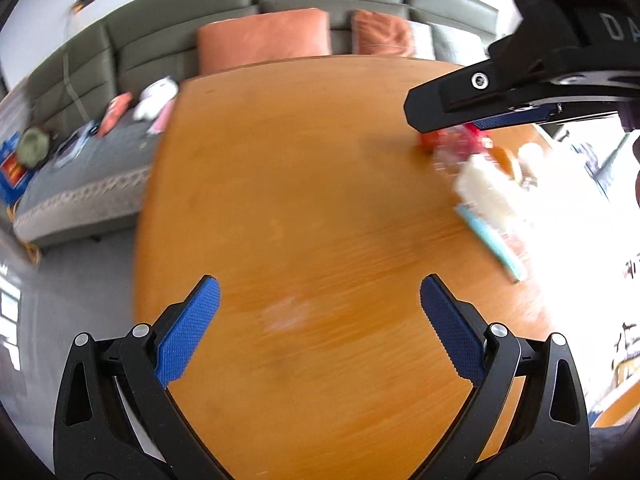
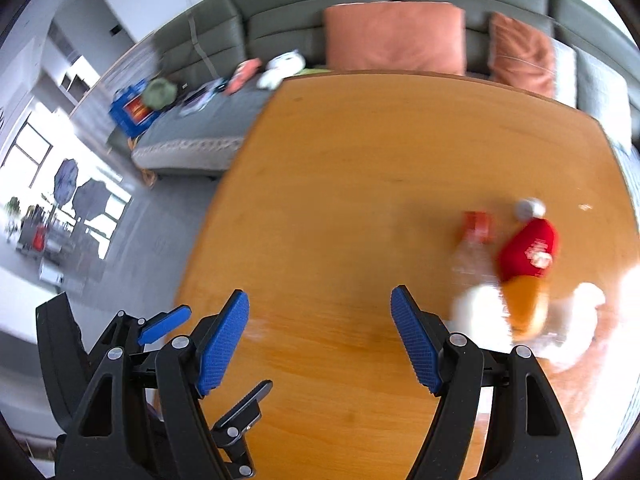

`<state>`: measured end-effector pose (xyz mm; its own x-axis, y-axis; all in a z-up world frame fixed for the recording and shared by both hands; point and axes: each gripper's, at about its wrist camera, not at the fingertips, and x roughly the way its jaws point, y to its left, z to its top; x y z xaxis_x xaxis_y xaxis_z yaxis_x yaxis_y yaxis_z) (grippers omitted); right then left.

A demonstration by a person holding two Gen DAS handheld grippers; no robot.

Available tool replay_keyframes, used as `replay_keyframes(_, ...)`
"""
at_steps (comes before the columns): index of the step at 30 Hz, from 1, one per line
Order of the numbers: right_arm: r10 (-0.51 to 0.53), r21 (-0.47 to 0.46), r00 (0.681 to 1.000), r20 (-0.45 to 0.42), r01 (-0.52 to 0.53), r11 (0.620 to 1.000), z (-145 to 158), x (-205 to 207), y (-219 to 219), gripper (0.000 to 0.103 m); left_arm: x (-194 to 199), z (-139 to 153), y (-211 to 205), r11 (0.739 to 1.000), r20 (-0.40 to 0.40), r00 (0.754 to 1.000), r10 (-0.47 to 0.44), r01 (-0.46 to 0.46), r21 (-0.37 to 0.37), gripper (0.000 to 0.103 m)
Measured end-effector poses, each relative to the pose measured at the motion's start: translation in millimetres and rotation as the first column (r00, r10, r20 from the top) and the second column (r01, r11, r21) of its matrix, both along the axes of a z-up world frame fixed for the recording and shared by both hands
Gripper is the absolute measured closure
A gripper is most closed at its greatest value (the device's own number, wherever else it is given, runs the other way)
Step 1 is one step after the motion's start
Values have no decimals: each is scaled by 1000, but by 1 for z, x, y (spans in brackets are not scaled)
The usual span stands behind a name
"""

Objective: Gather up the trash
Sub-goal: 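Move both tools back over the table toward the remaining items, then grasp the bagged white sponge with left gripper while right grasps the orange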

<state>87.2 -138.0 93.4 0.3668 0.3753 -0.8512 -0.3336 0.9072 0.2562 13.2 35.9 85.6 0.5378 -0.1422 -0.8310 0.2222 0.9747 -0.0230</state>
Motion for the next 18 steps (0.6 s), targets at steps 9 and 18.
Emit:
replay_keyframes(9, -95, 1, 995, 0, 95, 995, 0, 13, -94, 29, 29, 8, -86, 996, -9, 997, -70, 70, -52, 6)
replay_keyframes(18, -149, -4, 988, -38, 148, 989, -20, 34, -155, 29, 54, -8, -153, 991, -76, 989, -126, 122, -61, 6)
